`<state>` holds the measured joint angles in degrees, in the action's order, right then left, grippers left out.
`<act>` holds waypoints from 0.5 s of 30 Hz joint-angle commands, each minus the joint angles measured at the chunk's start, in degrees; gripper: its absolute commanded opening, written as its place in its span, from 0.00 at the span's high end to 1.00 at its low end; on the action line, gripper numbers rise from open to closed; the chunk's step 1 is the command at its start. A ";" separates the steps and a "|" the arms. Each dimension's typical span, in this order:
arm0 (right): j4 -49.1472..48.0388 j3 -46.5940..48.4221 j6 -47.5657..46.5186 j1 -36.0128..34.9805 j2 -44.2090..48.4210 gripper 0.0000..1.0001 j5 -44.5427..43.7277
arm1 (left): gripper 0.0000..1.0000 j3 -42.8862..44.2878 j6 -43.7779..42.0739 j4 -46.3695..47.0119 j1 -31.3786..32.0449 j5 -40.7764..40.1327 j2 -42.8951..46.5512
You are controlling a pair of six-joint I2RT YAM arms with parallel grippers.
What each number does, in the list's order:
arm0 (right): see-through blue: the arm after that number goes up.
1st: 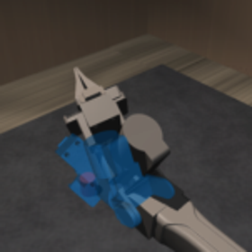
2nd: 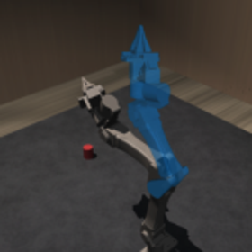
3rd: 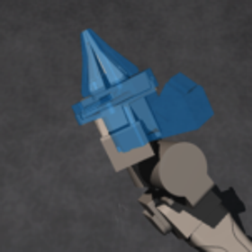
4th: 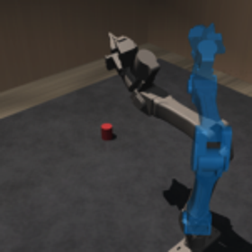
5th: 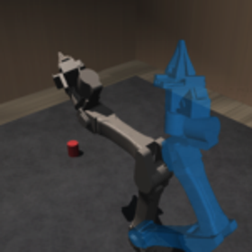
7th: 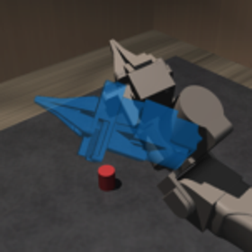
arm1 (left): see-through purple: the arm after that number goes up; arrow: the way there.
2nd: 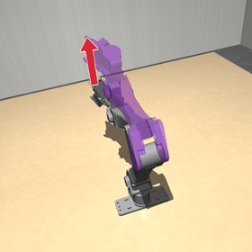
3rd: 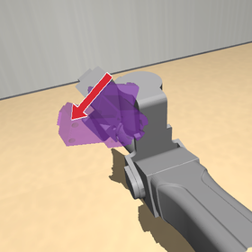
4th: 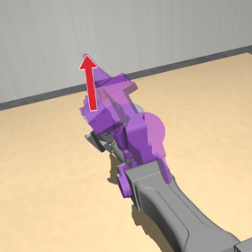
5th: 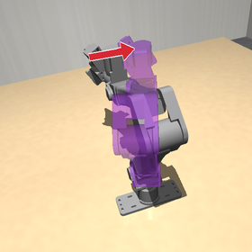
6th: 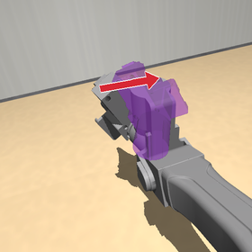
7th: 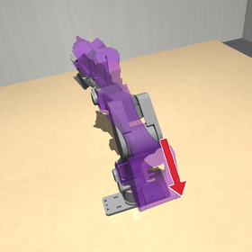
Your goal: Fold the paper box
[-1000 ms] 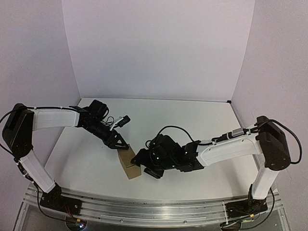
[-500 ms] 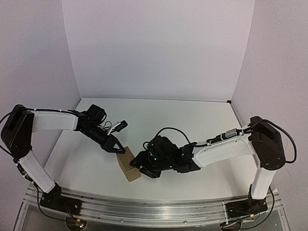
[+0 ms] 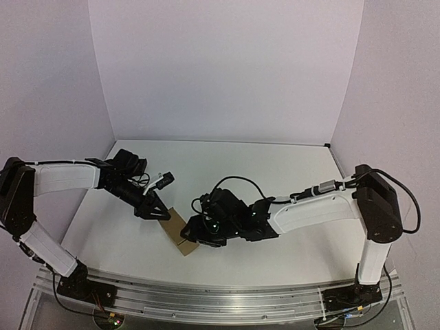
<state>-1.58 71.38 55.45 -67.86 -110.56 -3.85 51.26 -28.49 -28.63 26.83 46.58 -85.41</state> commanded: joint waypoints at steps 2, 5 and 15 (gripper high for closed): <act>-5.89 3.74 -27.30 0.04 -2.08 0.52 -9.52 | 0.67 -3.42 -12.21 7.50 3.30 13.65 1.24; -5.89 4.57 -38.57 -0.82 -2.72 0.52 -12.24 | 0.67 -7.09 -23.27 8.93 3.32 13.90 2.78; -2.27 6.59 -60.31 -3.57 -5.68 0.48 -13.17 | 0.67 -12.19 -40.92 7.81 3.30 7.03 3.27</act>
<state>-2.87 75.05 6.12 -71.88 -113.20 -15.32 39.95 -59.10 -15.34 27.42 49.71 -81.03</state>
